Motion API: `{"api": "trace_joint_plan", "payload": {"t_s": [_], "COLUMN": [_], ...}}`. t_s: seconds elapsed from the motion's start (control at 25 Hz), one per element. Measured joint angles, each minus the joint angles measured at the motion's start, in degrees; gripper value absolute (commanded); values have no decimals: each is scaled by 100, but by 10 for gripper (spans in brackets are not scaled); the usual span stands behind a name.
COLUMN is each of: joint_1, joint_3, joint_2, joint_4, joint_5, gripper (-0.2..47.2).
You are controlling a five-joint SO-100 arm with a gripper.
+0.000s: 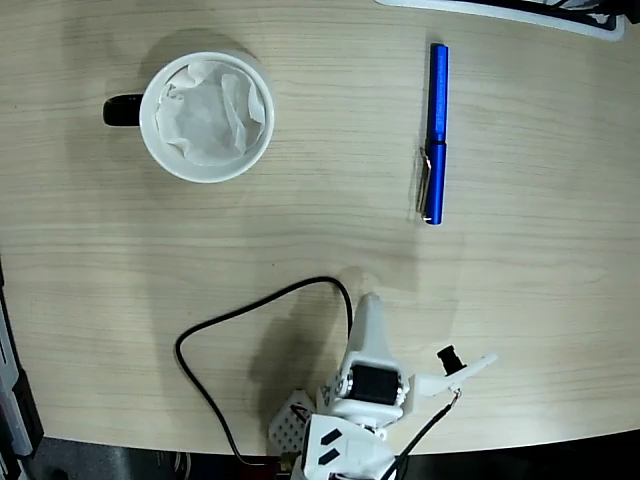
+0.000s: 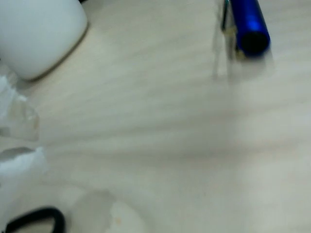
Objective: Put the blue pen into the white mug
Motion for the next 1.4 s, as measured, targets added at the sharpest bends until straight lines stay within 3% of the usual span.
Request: {"api": "trace_joint_plan", "payload": {"t_s": [0.44,0.88,1.08,1.4], "joint_1": [9,123,123,123], "joint_3": [-2039,-4896,-5862,-7690], "joint_2": [-2232,-5590,-6768,-8824], "joint_4": [-615,-659,-510,220], "joint_5": [62,1468,2145,3472], "gripper": [1,1,75,94]}}
